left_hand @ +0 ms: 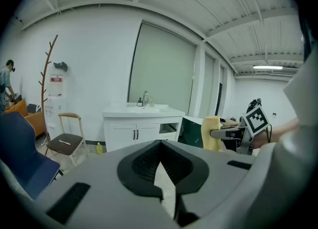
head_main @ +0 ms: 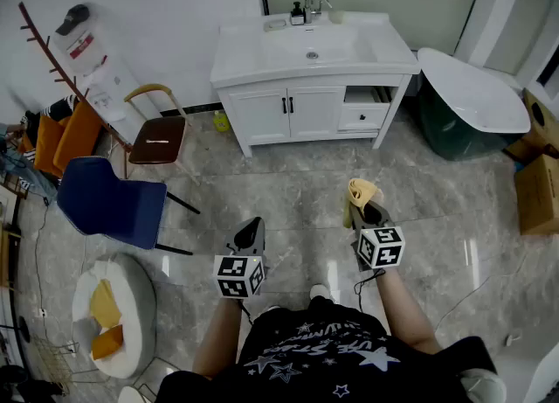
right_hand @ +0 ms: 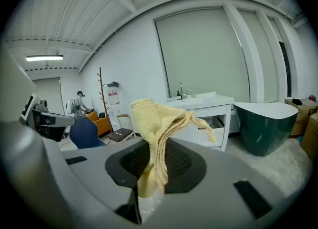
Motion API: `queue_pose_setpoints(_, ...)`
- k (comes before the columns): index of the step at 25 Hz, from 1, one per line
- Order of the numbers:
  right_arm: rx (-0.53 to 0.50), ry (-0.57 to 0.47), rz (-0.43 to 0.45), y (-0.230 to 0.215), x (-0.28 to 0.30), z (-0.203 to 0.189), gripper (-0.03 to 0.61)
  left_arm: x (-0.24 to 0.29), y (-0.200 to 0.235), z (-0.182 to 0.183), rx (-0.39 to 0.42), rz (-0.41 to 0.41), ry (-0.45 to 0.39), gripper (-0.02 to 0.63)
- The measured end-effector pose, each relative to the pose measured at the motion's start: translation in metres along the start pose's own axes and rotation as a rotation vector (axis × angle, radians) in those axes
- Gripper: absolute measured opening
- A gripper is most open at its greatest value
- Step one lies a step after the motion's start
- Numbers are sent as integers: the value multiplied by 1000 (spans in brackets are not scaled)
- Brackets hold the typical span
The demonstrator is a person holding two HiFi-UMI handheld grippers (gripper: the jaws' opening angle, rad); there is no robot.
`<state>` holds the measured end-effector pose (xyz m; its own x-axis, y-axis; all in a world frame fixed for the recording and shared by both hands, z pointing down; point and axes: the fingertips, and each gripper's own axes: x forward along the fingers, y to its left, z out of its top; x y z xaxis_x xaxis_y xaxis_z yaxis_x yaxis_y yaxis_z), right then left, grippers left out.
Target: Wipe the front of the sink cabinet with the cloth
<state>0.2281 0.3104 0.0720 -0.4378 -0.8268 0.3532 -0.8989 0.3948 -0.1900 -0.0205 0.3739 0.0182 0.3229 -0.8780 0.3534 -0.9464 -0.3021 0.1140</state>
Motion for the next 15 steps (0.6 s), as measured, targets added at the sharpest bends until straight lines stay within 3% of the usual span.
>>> queue_pose_setpoints(8,-4,21,32,-29,3,-7,77,16,-22,-19,-18,33,57,15)
queue_pose_setpoints(15,-16,-2,87,-50,14,-2,77,31,-52,-11,-2,41,55,15)
